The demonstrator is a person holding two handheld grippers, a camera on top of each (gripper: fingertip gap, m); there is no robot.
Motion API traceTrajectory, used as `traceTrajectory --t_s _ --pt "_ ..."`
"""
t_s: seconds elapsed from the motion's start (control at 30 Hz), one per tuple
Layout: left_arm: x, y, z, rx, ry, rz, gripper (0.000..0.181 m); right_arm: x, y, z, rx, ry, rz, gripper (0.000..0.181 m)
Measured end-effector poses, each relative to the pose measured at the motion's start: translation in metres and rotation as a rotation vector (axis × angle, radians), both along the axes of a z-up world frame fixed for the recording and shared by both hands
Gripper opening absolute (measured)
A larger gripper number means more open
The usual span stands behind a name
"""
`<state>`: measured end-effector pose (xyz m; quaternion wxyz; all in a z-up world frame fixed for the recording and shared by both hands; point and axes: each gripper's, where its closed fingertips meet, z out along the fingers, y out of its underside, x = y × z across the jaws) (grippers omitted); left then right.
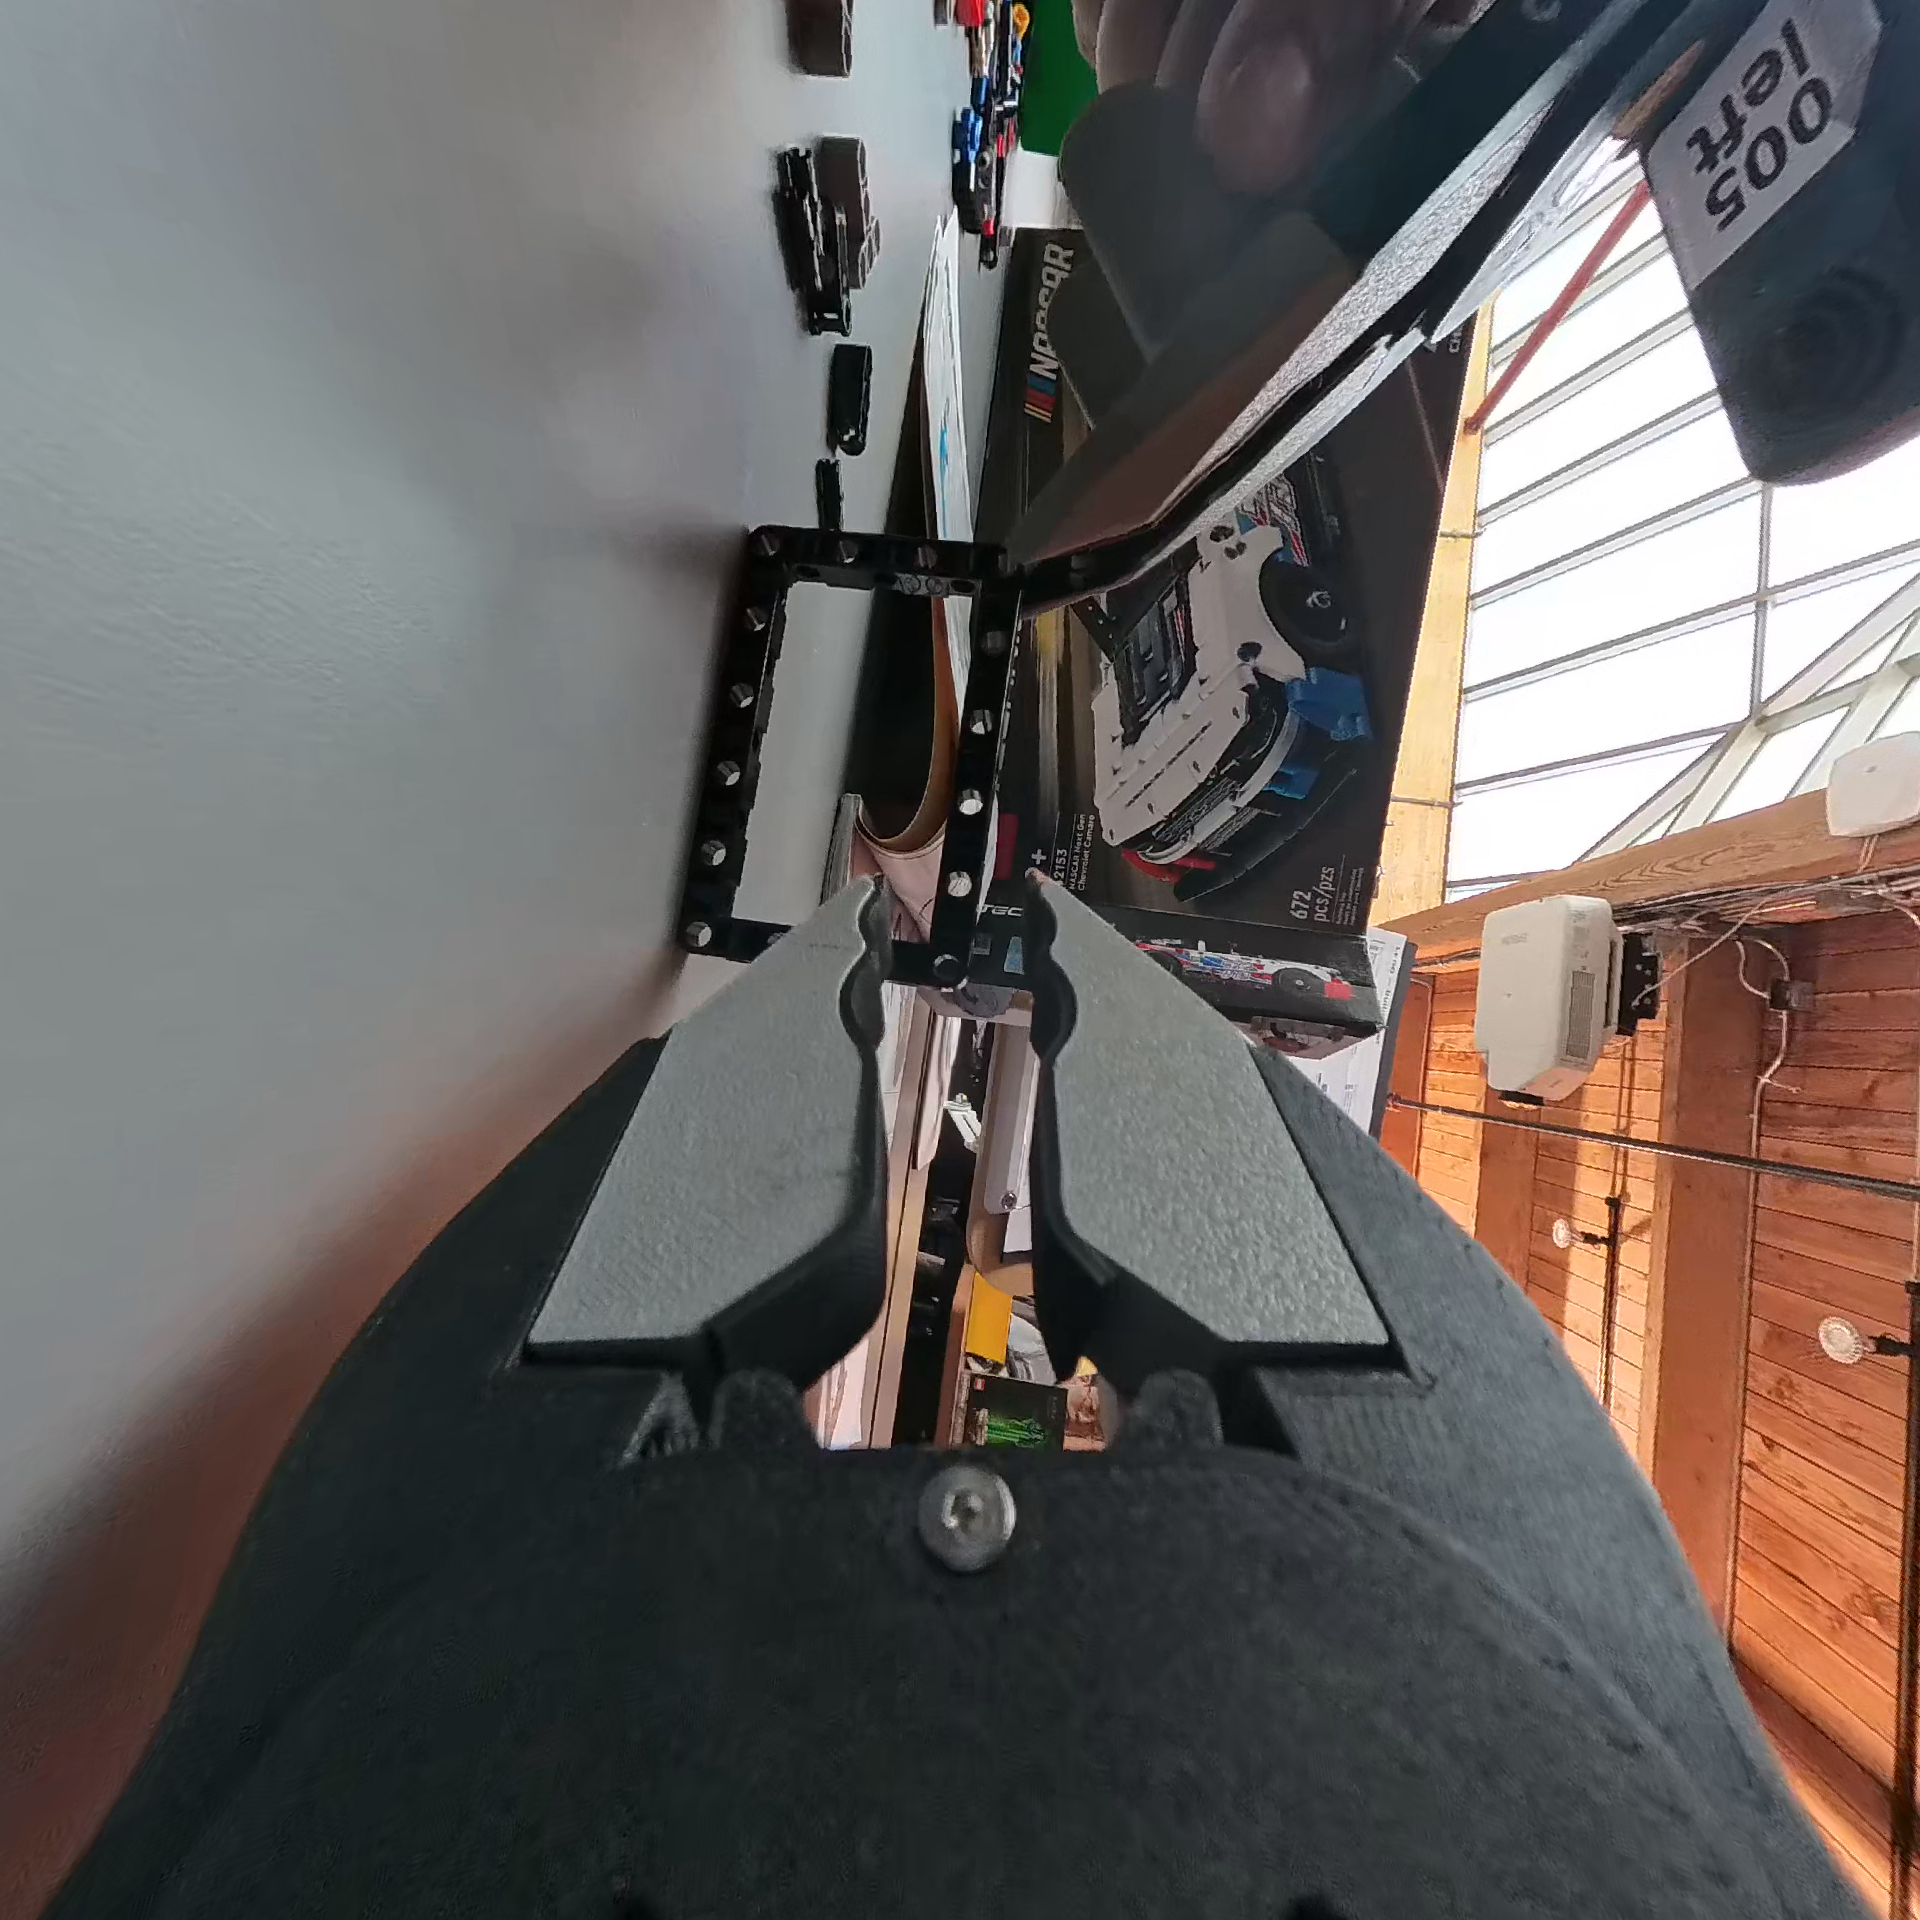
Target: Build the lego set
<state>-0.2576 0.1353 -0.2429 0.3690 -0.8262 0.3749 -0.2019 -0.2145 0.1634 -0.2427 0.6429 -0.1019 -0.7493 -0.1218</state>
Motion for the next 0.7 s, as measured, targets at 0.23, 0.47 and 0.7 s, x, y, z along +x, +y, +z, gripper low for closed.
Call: traceTrajectory --t_s 0.23,0.47,0.7 --pt "-0.009 -0.007 0.013 0.097 0.069 0.038 0.014 0.018 -0.006 0.013 -0.026 0.029 0.001 0.017" --pt "0.017 -0.034 0.028 0.393 0.307 0.039 0.014 0.047 -0.006 0.036 -0.958 0.078 -0.123 0.001" --pt "0.058 -0.031 0.023 0.614 0.470 -0.018 0.014 0.024 -0.074 0.056 -2.065 -0.168 0.127 0.026"
